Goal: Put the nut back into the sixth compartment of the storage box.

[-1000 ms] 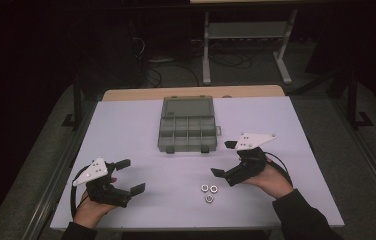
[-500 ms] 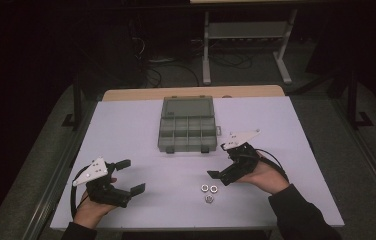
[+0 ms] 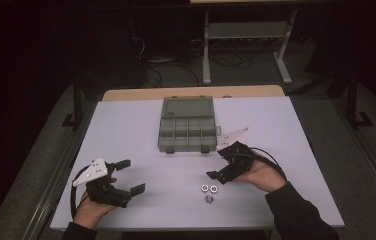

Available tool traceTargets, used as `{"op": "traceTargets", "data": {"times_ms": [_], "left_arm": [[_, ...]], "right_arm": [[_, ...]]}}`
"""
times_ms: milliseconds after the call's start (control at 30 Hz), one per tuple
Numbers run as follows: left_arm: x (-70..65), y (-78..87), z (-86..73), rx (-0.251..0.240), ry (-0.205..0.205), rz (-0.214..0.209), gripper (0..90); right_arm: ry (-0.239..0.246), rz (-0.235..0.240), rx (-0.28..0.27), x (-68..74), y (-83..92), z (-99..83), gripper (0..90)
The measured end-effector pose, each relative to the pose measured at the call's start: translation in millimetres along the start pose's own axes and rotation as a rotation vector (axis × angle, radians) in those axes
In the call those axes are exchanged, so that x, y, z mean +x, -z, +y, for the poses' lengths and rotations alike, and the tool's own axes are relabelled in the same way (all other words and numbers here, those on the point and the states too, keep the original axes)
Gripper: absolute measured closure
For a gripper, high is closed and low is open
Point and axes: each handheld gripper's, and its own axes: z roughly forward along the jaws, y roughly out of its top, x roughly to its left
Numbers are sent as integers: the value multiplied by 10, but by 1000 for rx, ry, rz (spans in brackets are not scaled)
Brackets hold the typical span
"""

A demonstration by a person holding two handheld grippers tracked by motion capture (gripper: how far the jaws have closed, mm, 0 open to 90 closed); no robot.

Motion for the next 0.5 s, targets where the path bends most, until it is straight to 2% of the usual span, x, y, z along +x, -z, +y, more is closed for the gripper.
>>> {"op": "traceTargets", "data": {"times_ms": [233, 267, 300, 400, 500], "left_arm": [[2, -4, -1, 4, -2, -3, 0], [2, -4, -2, 4, -2, -2, 0], [4, -3, -2, 6, -3, -2, 0], [3, -4, -3, 8, -1, -4, 0], [0, -5, -3, 11, -1, -5, 0]], "right_arm": [[44, 11, 81, 22, -93, -31, 257], [36, 18, 91, 31, -99, -33, 282], [51, 21, 99, 24, -110, -39, 291], [31, 39, 112, 47, -129, -46, 343], [35, 41, 127, 61, -161, -57, 401]]}}
